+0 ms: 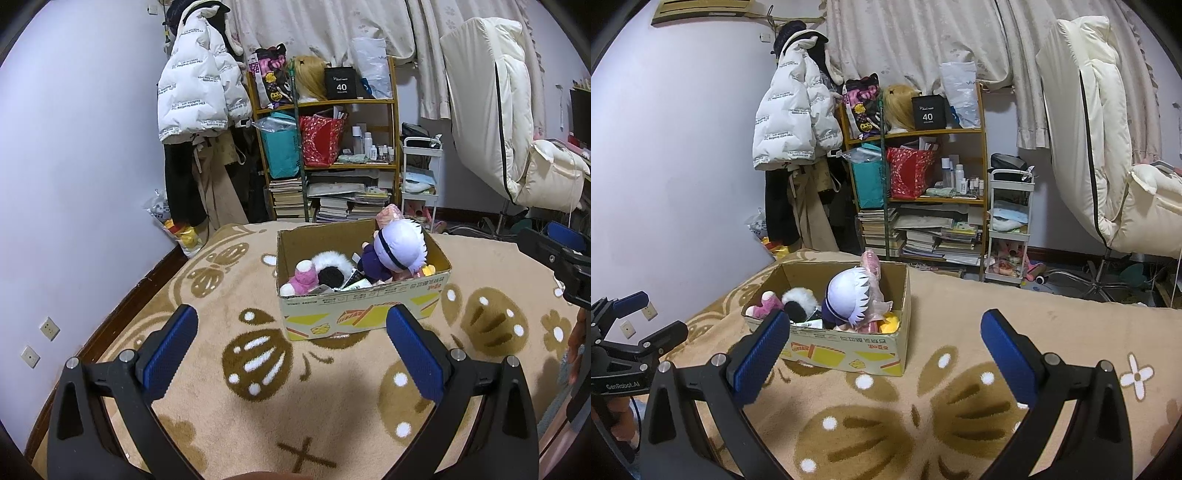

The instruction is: Organize soft objects

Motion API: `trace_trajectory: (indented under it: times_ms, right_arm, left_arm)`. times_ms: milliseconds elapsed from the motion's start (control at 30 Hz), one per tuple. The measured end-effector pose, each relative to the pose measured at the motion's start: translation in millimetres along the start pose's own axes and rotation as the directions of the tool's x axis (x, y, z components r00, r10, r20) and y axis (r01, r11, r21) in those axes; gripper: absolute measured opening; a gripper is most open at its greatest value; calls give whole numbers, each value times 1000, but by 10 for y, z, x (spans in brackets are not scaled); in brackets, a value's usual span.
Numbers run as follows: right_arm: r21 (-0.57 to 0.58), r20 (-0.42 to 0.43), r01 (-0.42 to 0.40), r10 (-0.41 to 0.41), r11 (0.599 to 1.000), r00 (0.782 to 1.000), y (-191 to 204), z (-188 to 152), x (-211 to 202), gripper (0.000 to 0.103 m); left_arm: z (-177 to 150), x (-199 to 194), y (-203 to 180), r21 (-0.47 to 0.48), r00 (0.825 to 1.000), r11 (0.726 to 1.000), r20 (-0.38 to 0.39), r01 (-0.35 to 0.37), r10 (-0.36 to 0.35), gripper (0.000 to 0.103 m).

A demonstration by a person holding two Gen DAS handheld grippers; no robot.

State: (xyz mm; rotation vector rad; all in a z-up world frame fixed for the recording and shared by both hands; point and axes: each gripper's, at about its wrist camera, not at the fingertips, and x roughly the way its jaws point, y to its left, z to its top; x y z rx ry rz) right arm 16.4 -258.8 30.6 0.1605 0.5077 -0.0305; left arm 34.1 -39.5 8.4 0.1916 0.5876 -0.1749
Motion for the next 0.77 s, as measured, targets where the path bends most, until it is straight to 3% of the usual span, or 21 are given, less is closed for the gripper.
trace_trajectory:
  times_ms: [767]
  right_arm:
    - [-2, -5, 5, -5, 1000, 1000, -9, -25, 8, 103]
  left_arm:
    - [-3, -10, 66, 0, 1000, 1000, 6, -6, 6, 101]
